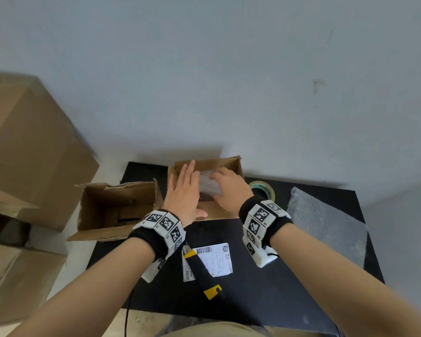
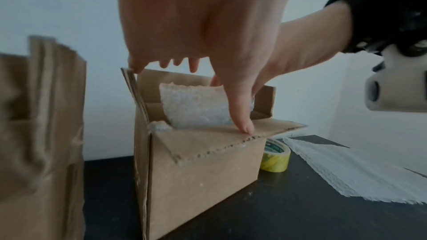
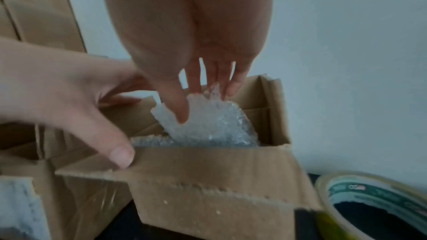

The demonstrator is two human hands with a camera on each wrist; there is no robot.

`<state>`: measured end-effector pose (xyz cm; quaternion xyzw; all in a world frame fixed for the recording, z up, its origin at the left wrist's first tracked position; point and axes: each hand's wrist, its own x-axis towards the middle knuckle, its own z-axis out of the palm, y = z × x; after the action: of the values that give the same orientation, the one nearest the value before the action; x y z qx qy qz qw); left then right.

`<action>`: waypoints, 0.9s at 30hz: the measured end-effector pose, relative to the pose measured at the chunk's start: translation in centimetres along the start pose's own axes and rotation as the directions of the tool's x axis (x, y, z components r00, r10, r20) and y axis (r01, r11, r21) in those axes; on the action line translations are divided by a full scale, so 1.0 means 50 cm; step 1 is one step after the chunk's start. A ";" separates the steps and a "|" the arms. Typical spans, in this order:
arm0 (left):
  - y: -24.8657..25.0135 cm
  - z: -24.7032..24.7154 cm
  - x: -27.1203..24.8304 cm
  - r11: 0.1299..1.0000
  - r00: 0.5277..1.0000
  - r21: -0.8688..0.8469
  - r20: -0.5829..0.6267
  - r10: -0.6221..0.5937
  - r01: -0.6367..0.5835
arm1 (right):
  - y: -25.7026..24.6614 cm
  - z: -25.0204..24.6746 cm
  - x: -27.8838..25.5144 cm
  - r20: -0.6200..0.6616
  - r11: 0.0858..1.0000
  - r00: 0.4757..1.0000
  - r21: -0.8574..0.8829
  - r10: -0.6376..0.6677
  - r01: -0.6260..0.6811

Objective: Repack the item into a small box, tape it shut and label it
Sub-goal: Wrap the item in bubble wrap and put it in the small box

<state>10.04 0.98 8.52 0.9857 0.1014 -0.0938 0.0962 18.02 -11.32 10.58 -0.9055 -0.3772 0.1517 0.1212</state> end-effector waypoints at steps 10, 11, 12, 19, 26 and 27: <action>-0.015 0.015 0.012 0.994 0.978 0.044 0.187 0.087 -0.097 | -0.010 0.033 -0.011 0.116 0.985 0.989 -0.154 0.092 -0.073; -0.015 0.018 0.012 0.995 0.980 0.056 0.184 0.072 -0.084 | -0.017 0.041 -0.012 0.158 0.985 0.983 -0.155 0.093 -0.068; -0.017 0.020 0.013 0.995 0.982 0.071 0.181 0.053 -0.067 | -0.021 0.049 -0.012 0.193 0.986 0.976 -0.147 0.104 -0.076; -0.033 0.017 0.014 0.983 0.987 0.184 0.162 -0.010 -0.020 | 0.017 0.050 0.005 0.265 0.964 0.929 -0.122 0.259 -0.234; -0.027 0.012 0.015 0.972 0.983 0.159 0.100 0.156 -0.171 | 0.001 0.062 0.004 0.067 0.973 0.997 -0.230 0.044 -0.027; -0.025 0.014 0.015 0.975 0.980 0.134 0.115 0.163 -0.178 | 0.005 0.068 0.009 0.086 0.982 0.994 -0.184 0.069 -0.052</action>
<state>10.39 2.20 7.47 0.9890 0.0041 -0.1430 0.0380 17.26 -10.80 7.27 -0.9160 -0.3668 0.1618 0.0163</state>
